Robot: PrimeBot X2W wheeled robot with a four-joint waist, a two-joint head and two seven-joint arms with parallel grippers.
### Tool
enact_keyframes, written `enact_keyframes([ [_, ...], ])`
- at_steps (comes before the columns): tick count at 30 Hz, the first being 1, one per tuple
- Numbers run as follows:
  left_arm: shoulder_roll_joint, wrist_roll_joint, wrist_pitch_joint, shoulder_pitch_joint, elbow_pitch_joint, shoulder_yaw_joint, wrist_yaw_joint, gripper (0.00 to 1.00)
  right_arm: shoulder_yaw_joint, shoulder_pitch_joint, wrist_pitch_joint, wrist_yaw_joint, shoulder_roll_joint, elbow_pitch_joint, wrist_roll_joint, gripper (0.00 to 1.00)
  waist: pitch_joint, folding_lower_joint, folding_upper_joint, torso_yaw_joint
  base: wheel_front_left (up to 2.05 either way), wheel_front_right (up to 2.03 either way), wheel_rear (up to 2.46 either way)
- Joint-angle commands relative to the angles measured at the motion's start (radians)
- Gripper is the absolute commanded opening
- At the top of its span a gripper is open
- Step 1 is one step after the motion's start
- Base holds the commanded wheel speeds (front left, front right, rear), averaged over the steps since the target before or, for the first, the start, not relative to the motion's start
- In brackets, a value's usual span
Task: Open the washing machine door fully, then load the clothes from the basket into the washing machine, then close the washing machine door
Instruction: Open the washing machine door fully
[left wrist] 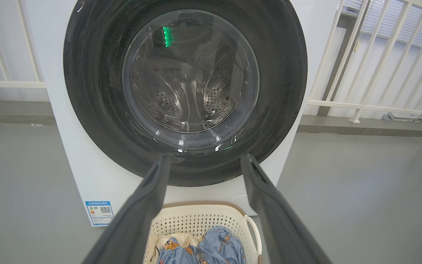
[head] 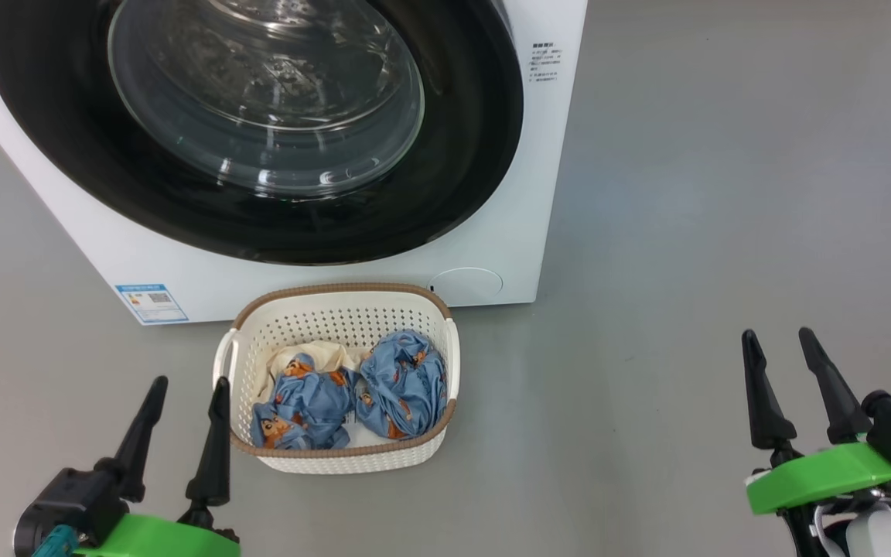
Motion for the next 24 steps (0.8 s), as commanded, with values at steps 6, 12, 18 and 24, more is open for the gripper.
enact_keyframes([
  [6,0.012,0.035,-0.012,-0.004,-0.048,0.049,-0.003,1.00,0.024,-0.075,-0.012,-0.001,-0.013,-0.037,0.091,1.00,-0.005,0.0000,0.0000,0.006,0.00,0.00,0.00],
  [12,0.003,0.048,-0.012,0.013,-0.058,0.045,-0.003,1.00,0.012,-0.136,-0.012,-0.001,-0.035,-0.048,0.187,1.00,-0.007,0.0000,0.0000,0.016,0.00,0.00,0.00],
  [18,-0.004,0.049,-0.012,0.012,-0.057,0.026,-0.003,1.00,-0.011,-0.227,-0.012,-0.001,-0.046,-0.031,0.358,1.00,0.006,0.0000,0.0000,0.027,0.00,0.00,0.00],
  [24,-0.004,0.047,-0.012,-0.004,-0.055,0.011,-0.003,1.00,-0.071,-0.331,0.010,-0.001,-0.032,0.005,0.605,0.69,0.031,0.0000,0.0000,0.045,0.00,0.00,0.00],
])
